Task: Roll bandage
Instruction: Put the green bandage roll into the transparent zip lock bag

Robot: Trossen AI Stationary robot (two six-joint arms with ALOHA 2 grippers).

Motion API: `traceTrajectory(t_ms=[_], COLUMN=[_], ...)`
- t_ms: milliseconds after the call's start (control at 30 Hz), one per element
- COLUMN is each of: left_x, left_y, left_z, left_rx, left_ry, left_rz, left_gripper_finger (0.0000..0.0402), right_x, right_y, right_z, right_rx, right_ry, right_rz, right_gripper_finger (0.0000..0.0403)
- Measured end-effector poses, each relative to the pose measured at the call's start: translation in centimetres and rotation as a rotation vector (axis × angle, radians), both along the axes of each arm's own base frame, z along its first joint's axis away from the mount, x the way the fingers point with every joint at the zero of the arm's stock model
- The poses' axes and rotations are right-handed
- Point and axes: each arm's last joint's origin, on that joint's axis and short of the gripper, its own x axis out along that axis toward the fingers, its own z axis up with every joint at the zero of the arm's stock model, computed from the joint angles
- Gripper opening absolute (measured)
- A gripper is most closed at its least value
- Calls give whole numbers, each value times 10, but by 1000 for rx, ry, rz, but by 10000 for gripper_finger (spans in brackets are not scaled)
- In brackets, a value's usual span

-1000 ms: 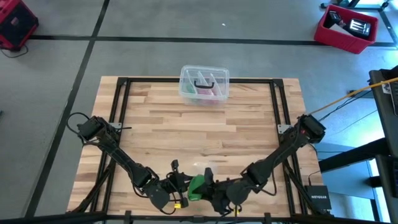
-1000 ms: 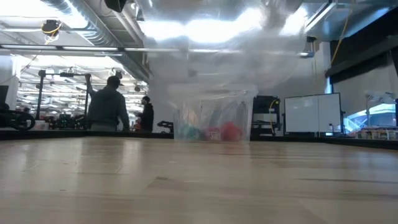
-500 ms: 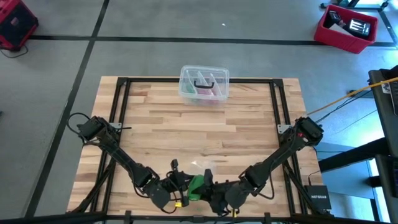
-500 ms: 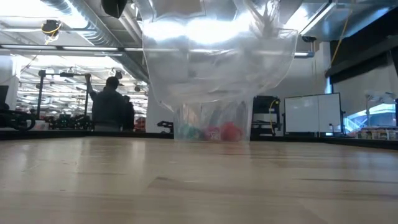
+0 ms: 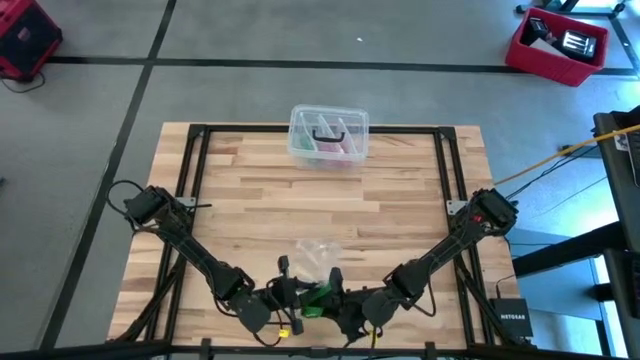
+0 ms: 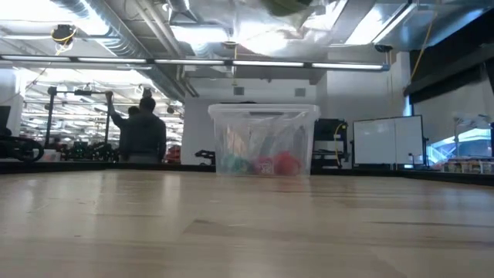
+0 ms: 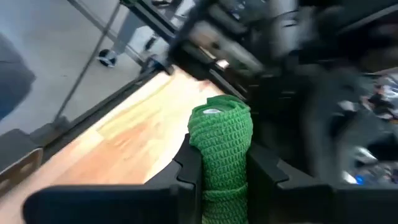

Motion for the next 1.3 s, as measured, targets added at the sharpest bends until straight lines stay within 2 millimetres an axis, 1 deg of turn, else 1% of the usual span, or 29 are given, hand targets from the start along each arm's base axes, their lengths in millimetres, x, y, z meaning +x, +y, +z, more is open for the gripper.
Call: traceTrajectory(t_ms=[133, 233, 400, 467, 567, 733, 933, 1133, 1300], left_x=[-1, 0, -1, -1, 0, 0, 1, 4, 4], left_y=[0, 0, -3, -3, -2, -2, -4, -1, -1], left_z=[-2, 1, 4, 4, 4, 6, 11, 11, 12], left_rx=[8, 1, -5, -16, -38, -55, -94, -140, -162], left_ry=[11, -10, -35, -35, -39, -60, -103, -120, -124], left_rz=[9, 9, -2, -14, -10, -2, -23, -26, -42], left_gripper_finger=[3, 5, 2, 2, 4, 3, 4, 1, 3], right_x=[-10, -20, -22, -20, -21, -22, -23, -24, -23], right_y=[8, 12, 9, 5, 4, 3, 1, 7, 9], right_z=[4, 7, 3, 2, 4, 4, 3, 2, 3], right_rx=[-39, -113, -164, -189, -300, -480, -745, -990, -1089], right_ry=[-19, -14, 23, 23, -8, -7, 23, -2, -27], right_rz=[-68, -118, -146, -189, -252, -246, -180, 144, 204], right_gripper_finger=[74, 74, 74, 74, 74, 74, 74, 74, 74])
